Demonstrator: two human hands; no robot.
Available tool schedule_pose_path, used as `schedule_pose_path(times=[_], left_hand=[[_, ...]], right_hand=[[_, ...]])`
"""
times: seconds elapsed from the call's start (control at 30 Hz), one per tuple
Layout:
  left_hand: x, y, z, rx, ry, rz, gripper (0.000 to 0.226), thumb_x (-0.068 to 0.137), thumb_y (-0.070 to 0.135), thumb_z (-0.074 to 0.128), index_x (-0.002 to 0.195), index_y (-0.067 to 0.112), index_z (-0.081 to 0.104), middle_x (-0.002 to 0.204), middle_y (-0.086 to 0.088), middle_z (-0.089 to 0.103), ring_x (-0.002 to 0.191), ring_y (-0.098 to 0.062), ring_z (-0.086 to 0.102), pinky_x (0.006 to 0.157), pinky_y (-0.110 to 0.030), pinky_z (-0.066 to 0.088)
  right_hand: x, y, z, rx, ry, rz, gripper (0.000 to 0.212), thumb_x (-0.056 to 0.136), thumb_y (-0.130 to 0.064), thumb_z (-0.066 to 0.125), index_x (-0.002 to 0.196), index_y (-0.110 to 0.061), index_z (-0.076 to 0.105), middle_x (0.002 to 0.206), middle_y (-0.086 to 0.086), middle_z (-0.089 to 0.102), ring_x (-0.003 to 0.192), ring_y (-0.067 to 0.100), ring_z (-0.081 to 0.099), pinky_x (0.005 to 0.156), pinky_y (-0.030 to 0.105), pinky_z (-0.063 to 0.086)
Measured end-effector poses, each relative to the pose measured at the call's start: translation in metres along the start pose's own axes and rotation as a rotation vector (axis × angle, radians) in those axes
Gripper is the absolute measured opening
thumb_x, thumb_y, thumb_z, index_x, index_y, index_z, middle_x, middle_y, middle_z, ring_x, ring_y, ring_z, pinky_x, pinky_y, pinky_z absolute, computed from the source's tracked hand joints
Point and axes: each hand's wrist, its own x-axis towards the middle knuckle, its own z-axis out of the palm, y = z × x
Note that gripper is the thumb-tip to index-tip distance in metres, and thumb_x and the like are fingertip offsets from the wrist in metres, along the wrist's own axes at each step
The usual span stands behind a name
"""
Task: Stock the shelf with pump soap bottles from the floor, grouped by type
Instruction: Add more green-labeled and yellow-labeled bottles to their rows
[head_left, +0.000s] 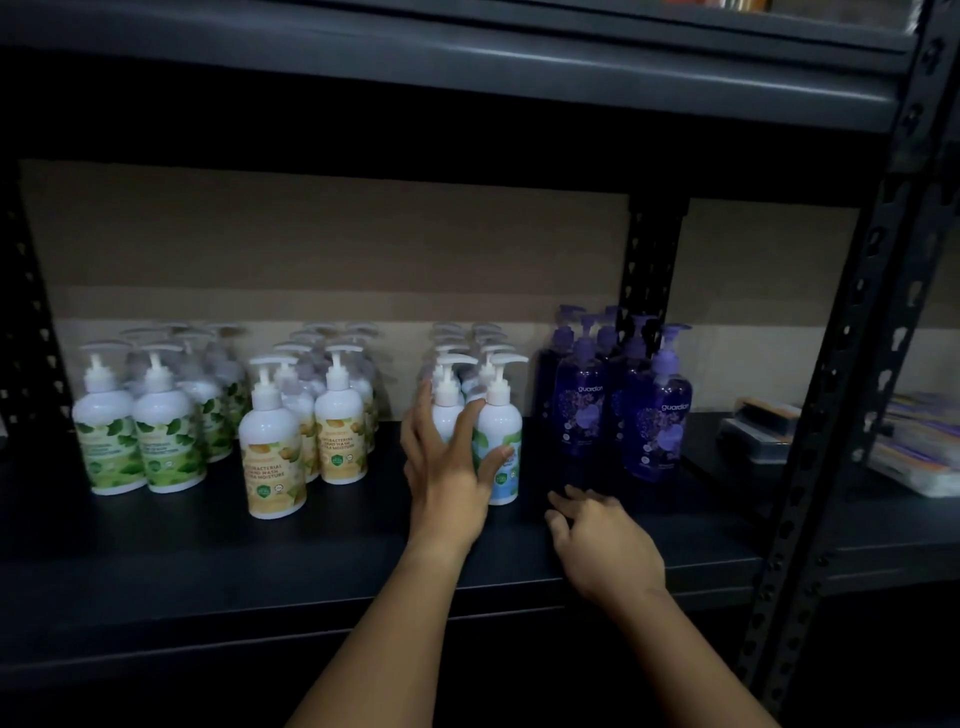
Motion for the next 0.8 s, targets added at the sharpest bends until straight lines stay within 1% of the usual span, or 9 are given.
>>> schedule_pose_path(times=[0.17, 0.3, 0.43, 0.57, 0.67, 0.8], left_hand=[[0.0005, 0.0007, -0.0019, -0.089, -0.031, -0.019, 0.051, 0.095, 0.046, 0.068, 0.142, 0.032, 0.055, 0.171, 0.001, 0.002, 0.153, -0.026, 0.009, 0.114, -0.053, 0.036], [0.0007, 0.0025, -0.0033, -0.084, -0.026, -0.021, 0.050, 0.095, 0.047, 0.068, 0.141, 0.033, 0.055, 0.170, 0.002, 0.003, 0.152, -0.027, 0.013, 0.113, -0.053, 0.038], [-0.0001, 0.0024, -0.0036, -0.084, 0.001, -0.013, 0.049, 0.093, 0.046, 0.071, 0.138, 0.033, 0.056, 0.169, 0.004, 0.005, 0.152, -0.027, 0.013, 0.112, -0.050, 0.038], [-0.0004, 0.0026, -0.0024, -0.071, 0.009, -0.006, 0.049, 0.093, 0.048, 0.069, 0.137, 0.032, 0.056, 0.170, 0.000, 0.006, 0.152, -0.028, 0.013, 0.113, -0.051, 0.037], [0.0003, 0.0010, -0.0006, -0.055, 0.005, -0.003, 0.051, 0.094, 0.048, 0.069, 0.139, 0.030, 0.056, 0.170, -0.004, 0.008, 0.152, -0.030, 0.013, 0.114, -0.053, 0.037], [0.0010, -0.0009, 0.0010, -0.043, -0.001, 0.005, 0.052, 0.095, 0.047, 0.068, 0.142, 0.029, 0.055, 0.170, -0.006, 0.007, 0.153, -0.029, 0.011, 0.114, -0.053, 0.036]], right_hand=[[-0.0006, -0.0001, -0.0005, -0.013, 0.002, -0.008, 0.046, 0.107, -0.039, 0.038, 0.151, -0.034, 0.048, 0.162, -0.010, 0.039, 0.151, 0.017, 0.029, 0.116, 0.036, 0.033], [-0.0012, -0.0002, -0.0010, -0.002, 0.000, -0.003, 0.045, 0.107, -0.040, 0.037, 0.150, -0.034, 0.048, 0.162, -0.010, 0.038, 0.152, 0.016, 0.028, 0.117, 0.038, 0.034], [-0.0009, 0.0003, -0.0005, -0.011, 0.003, -0.006, 0.046, 0.107, -0.041, 0.037, 0.151, -0.034, 0.048, 0.163, -0.010, 0.038, 0.152, 0.016, 0.028, 0.117, 0.036, 0.033], [-0.0003, 0.0002, 0.0001, -0.009, 0.008, -0.009, 0.046, 0.107, -0.041, 0.037, 0.151, -0.034, 0.048, 0.162, -0.011, 0.038, 0.152, 0.015, 0.028, 0.117, 0.036, 0.033], [0.0000, -0.0004, -0.0007, -0.009, 0.005, -0.005, 0.046, 0.107, -0.041, 0.037, 0.151, -0.034, 0.048, 0.162, -0.011, 0.038, 0.152, 0.016, 0.028, 0.117, 0.037, 0.033], [-0.0007, 0.0000, -0.0009, -0.005, 0.006, -0.010, 0.046, 0.107, -0.041, 0.037, 0.150, -0.034, 0.048, 0.162, -0.010, 0.038, 0.152, 0.016, 0.029, 0.117, 0.038, 0.034]])
